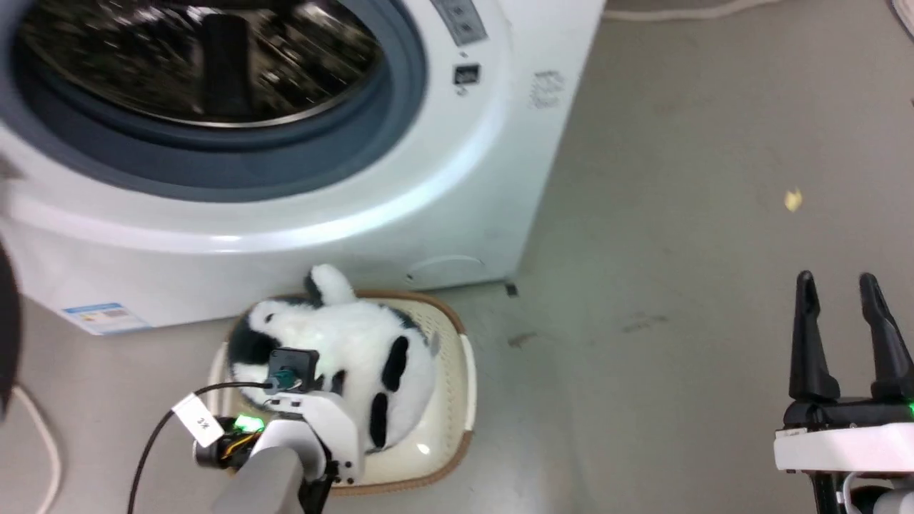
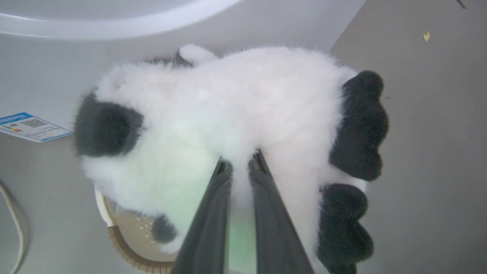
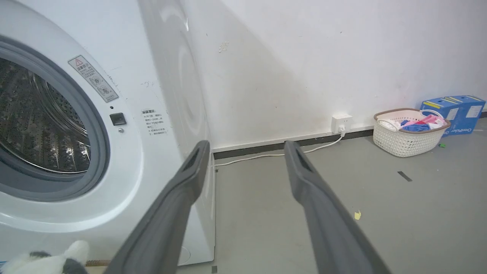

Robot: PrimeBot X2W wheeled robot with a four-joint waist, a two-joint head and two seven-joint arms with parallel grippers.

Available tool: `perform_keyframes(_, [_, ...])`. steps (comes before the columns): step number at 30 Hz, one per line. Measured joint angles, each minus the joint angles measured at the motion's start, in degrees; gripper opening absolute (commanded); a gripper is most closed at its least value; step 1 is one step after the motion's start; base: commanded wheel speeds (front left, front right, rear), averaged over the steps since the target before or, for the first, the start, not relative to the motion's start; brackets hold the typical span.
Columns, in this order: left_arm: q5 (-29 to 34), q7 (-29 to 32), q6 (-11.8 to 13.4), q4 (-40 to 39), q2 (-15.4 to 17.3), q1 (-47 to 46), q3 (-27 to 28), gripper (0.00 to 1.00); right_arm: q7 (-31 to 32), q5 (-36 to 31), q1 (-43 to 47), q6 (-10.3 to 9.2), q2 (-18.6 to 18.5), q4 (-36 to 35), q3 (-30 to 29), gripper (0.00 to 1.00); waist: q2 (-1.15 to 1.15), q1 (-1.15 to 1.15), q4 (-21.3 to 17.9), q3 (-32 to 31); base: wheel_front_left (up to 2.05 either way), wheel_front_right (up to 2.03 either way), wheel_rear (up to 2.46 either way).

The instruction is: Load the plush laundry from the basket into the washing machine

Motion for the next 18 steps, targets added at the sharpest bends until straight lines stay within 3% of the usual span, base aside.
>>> perform_keyframes(8, [2.53, -0.36, 3.47, -24.62, 1.45, 6.98, 3.26, 0.0, -0.01, -0.42, 0.91, 0.0, 0.01, -0.58, -0.15, 1.0, 0.0, 0.0, 3.53, -2.92, 0.0, 0.0, 0.0])
perform_keyframes(18, [7.32, -0.41, 7.09, -50.11, 4.36, 8.46, 7.81, 0.0, 0.0, -0.08, 0.66, 0.0, 0.01, -1.05, 0.23, 1.0, 0.0, 0.01, 2.88, 1.59, 0.0, 0.0, 0.0])
